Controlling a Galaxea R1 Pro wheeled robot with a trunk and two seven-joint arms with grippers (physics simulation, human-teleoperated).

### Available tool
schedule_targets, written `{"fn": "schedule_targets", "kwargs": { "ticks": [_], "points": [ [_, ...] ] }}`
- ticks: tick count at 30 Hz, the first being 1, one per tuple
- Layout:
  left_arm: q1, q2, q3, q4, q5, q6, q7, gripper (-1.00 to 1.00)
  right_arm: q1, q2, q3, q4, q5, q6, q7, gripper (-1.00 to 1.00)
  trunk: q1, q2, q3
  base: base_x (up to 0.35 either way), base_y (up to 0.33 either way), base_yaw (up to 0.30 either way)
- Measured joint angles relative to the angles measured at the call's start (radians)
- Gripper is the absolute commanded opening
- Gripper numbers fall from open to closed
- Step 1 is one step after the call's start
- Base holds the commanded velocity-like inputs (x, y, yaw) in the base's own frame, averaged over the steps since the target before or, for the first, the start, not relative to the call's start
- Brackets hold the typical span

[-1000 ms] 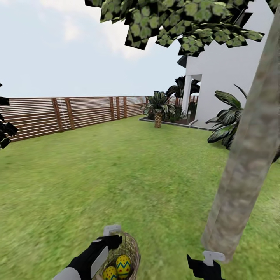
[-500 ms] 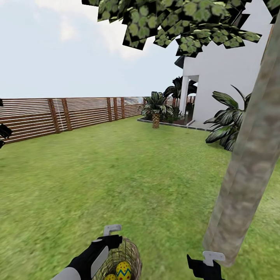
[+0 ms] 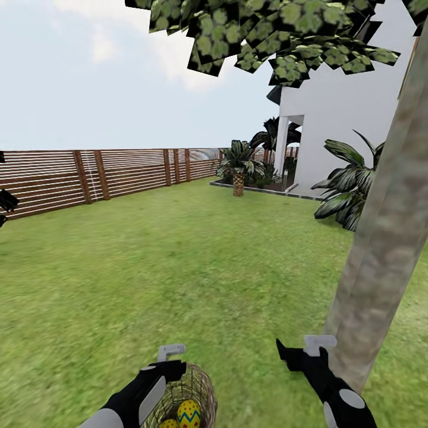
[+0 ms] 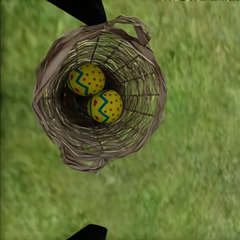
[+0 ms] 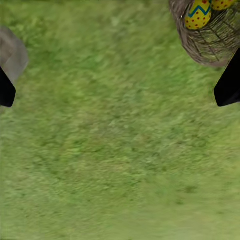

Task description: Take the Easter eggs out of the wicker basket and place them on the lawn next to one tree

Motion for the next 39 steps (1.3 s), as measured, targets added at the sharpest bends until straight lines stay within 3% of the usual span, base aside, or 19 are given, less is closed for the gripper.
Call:
{"fn": "schedule_targets", "kwargs": {
  "ticks": [4, 16, 24, 30, 39],
  "points": [
    [-0.001, 0.0, 0.002, 0.002, 0.0, 0.005, 0.002, 1.0, 0.001, -0.005, 0.009, -0.064, -0.001, 0.063, 0.006, 1.0, 0.0, 0.0, 0.0, 0.0, 0.0, 0.0],
    [-0.001, 0.001, 0.003, 0.007, -0.002, 0.008, 0.0, 1.0, 0.0, -0.007, 0.012, -0.085, 0.0, 0.093, 0.008, 1.0, 0.0, 0.0, 0.0, 0.0, 0.0, 0.0],
    [-0.002, 0.0, 0.004, 0.114, 0.005, 0.001, -0.003, 1.0, -0.001, -0.008, 0.008, -0.086, 0.001, 0.095, 0.008, 1.0, 0.0, 0.0, 0.0, 0.0, 0.0, 0.0],
    [-0.002, 0.002, 0.002, 0.132, 0.059, -0.003, -0.004, 1.0, -0.001, -0.008, 0.007, -0.086, 0.001, 0.097, 0.008, 1.0, 0.0, 0.0, 0.0, 0.0, 0.0, 0.0],
    [-0.001, 0.002, -0.004, 0.129, 0.072, -0.011, -0.004, 1.0, -0.002, -0.007, 0.008, -0.081, 0.002, 0.098, 0.005, 1.0, 0.0, 0.0, 0.0, 0.001, 0.0, 0.0]
  ]
}}
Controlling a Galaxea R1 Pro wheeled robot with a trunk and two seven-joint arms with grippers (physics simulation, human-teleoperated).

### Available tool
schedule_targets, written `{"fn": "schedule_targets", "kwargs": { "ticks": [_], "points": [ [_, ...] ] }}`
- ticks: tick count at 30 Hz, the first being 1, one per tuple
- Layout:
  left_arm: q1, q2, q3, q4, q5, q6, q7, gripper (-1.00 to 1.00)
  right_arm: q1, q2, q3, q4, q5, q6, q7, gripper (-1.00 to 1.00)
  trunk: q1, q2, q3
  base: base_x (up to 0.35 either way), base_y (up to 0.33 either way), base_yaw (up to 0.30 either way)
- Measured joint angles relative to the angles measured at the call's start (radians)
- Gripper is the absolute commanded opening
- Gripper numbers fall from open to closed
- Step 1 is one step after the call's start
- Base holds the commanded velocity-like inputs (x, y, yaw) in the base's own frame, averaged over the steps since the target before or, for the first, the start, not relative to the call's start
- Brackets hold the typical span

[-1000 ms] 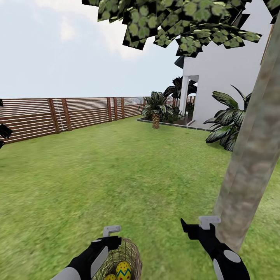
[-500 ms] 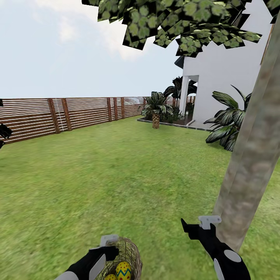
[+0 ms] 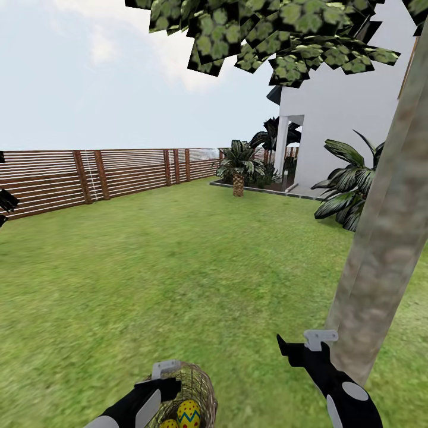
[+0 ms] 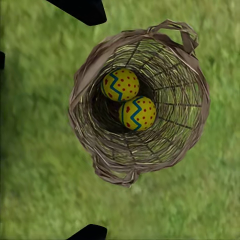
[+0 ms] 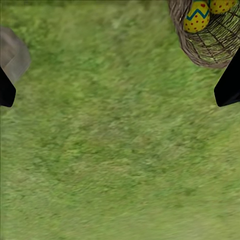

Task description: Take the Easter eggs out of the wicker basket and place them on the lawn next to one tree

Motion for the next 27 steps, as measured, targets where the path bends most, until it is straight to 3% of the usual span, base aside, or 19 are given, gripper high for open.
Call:
{"fn": "schedule_targets", "kwargs": {
  "ticks": [16, 27],
  "points": [
    [0.0, 0.0, -0.005, -0.002, -0.003, 0.001, 0.0, 1.0, 0.0, 0.0, 0.001, 0.005, 0.001, 0.0, -0.003, 1.0, 0.0, 0.0, 0.0, 0.141, 0.046, 0.0],
    [0.0, 0.0, -0.006, -0.004, -0.004, -0.001, 0.0, 1.0, -0.001, 0.0, 0.0, 0.006, 0.001, 0.0, -0.003, 1.0, 0.0, 0.0, 0.0, 0.054, 0.019, 0.0]
  ]
}}
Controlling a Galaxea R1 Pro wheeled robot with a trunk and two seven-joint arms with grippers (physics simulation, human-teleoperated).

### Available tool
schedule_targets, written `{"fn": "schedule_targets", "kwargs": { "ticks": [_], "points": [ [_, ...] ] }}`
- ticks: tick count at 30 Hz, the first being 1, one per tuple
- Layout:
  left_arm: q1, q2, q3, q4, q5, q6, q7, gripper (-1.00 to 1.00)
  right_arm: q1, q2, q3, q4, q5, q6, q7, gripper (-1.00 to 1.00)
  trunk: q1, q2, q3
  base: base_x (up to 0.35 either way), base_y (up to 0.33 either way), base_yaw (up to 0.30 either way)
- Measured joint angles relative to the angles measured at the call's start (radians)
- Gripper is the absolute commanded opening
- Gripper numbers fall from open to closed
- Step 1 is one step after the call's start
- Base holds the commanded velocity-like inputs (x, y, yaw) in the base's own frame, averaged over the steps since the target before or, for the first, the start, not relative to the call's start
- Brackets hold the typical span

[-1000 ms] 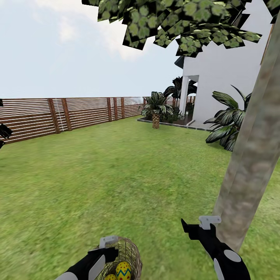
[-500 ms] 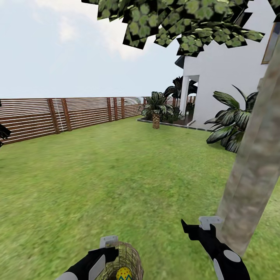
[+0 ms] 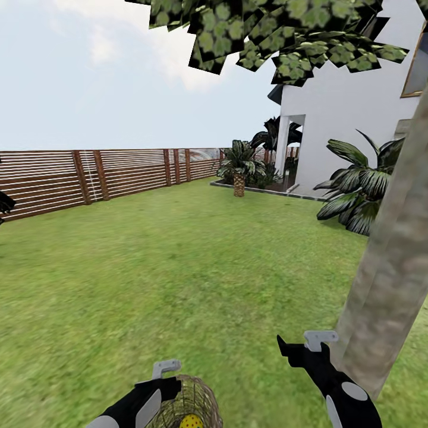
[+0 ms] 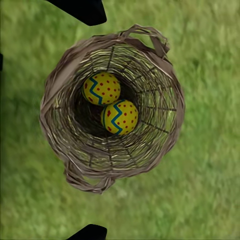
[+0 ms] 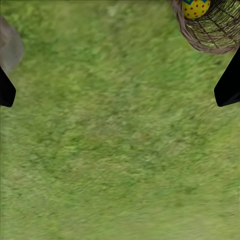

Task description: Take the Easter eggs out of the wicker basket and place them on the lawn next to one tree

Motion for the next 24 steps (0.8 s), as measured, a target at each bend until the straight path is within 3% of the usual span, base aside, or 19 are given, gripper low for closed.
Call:
{"fn": "schedule_targets", "kwargs": {
  "ticks": [10, 24],
  "points": [
    [0.0, 0.0, -0.003, -0.003, -0.001, -0.001, 0.0, 1.0, 0.0, 0.0, 0.0, 0.0, 0.0, -0.001, 0.0, 1.0, 0.0, 0.0, 0.0, 0.006, 0.001, 0.0],
    [0.0, 0.0, -0.003, -0.003, -0.001, -0.027, 0.0, 1.0, 0.0, 0.0, 0.004, 0.0, -0.003, -0.012, 0.007, 1.0, 0.054, -0.098, -0.044, 0.0, 0.0, 0.0]
  ]
}}
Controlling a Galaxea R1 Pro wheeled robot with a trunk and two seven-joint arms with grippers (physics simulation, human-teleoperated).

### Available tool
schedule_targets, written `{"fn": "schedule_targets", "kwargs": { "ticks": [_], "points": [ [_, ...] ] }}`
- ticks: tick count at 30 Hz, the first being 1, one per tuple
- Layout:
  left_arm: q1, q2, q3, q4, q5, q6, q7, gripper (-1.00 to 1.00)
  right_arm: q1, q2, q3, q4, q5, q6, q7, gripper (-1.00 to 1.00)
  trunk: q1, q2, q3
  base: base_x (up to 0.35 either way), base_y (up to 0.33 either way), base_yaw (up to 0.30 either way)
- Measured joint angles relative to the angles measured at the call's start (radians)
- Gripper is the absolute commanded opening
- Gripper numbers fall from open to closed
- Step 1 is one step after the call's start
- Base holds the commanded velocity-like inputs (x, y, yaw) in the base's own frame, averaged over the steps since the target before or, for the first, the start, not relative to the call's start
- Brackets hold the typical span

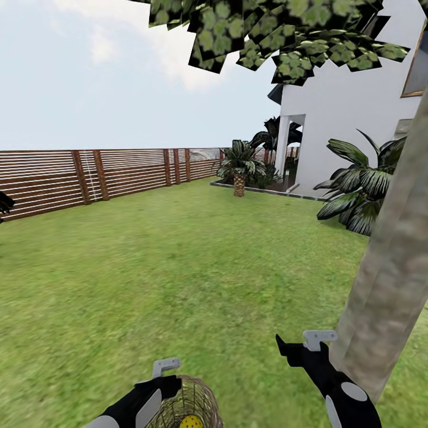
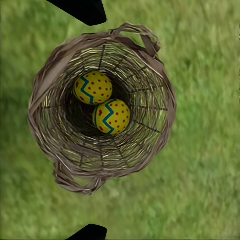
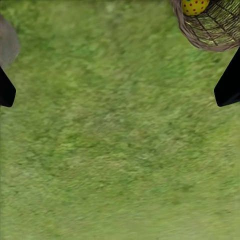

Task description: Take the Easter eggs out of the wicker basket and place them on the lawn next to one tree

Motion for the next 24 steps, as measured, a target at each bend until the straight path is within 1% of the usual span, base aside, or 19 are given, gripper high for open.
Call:
{"fn": "schedule_targets", "kwargs": {
  "ticks": [9, 13, 17, 24],
  "points": [
    [0.001, 0.0, 0.0, 0.002, 0.003, -0.003, 0.0, 1.0, 0.0, 0.0, 0.001, 0.0, -0.002, 0.0, 0.001, 1.0, 0.034, -0.062, -0.026, 0.0, 0.0, 0.0],
    [-0.022, 0.021, 0.0, -0.021, 0.003, 0.019, -0.001, 1.0, -0.002, -0.001, 0.006, 0.003, -0.004, -0.001, 0.01, 1.0, 0.034, -0.062, -0.026, 0.0, 0.0, 0.0],
    [-0.045, 0.021, 0.0, -0.023, 0.003, 0.023, -0.001, 1.0, -0.002, -0.001, 0.006, 0.003, -0.004, -0.001, 0.01, 1.0, 0.034, -0.062, -0.026, 0.0, 0.0, 0.0],
    [-0.046, 0.021, 0.0, -0.023, 0.003, 0.023, -0.001, 1.0, -0.002, -0.001, 0.006, 0.003, -0.004, -0.001, 0.01, 1.0, 0.034, -0.062, -0.026, 0.0, 0.0, 0.0]
  ]
}}
